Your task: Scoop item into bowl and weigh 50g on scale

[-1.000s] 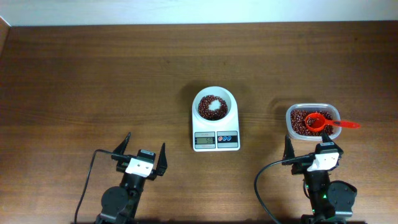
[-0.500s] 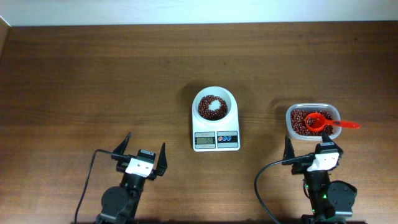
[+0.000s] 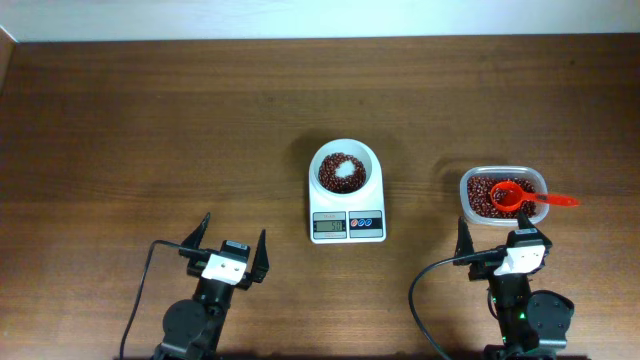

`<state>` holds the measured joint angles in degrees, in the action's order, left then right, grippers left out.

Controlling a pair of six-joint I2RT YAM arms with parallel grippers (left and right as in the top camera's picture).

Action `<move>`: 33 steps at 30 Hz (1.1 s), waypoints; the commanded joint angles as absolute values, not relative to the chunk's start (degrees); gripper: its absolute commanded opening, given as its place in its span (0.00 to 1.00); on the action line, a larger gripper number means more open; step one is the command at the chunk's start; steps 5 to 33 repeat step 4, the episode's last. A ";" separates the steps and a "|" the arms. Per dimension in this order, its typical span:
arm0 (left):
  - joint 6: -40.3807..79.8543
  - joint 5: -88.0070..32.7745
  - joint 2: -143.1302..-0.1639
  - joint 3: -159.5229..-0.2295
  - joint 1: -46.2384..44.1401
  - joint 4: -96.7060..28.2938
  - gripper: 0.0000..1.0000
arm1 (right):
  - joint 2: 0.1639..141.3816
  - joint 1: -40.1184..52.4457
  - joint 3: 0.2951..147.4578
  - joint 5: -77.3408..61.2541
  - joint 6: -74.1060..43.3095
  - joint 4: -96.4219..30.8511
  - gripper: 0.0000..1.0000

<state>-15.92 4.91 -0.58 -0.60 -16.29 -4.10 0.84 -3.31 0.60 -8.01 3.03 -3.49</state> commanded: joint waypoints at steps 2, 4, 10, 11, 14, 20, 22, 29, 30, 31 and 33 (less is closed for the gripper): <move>-16.78 4.93 -0.30 -0.54 -15.97 -4.43 0.99 | 0.21 -2.96 0.32 -7.31 2.79 -3.90 0.99; -16.78 4.93 -0.30 -0.54 -15.97 -4.43 0.99 | 0.21 -2.96 0.32 -7.31 2.79 -3.92 0.99; -16.78 4.93 -0.30 -0.54 -15.97 -4.43 0.99 | 0.21 -2.96 0.32 -7.31 2.79 -3.92 0.99; -16.78 4.93 -0.30 -0.54 -15.97 -4.43 0.99 | 0.21 -2.96 0.32 -7.31 2.79 -3.92 0.99; -16.78 4.93 -0.30 -0.54 -15.97 -4.43 0.99 | 0.21 -2.96 0.32 -7.31 2.79 -3.92 0.99; -16.78 4.93 -0.30 -0.54 -15.97 -4.43 0.99 | 0.21 -2.96 0.32 -7.31 2.79 -3.92 0.99; -16.78 4.93 -0.30 -0.54 -15.97 -4.43 0.99 | 0.21 -2.96 0.32 -7.31 2.79 -3.92 0.99; -16.78 4.93 -0.30 -0.54 -15.97 -4.43 0.99 | 0.21 -2.96 0.32 -7.31 2.79 -3.92 0.99; -16.78 4.93 -0.30 -0.54 -15.97 -4.43 0.99 | 0.21 -2.96 0.32 -7.31 2.79 -3.92 0.99; -16.78 4.93 -0.30 -0.54 -15.97 -4.43 0.99 | 0.21 -2.96 0.32 -7.31 2.79 -3.92 0.99; -16.78 4.93 -0.30 -0.54 -15.97 -4.43 0.99 | 0.21 -2.96 0.32 -7.31 2.79 -3.92 0.99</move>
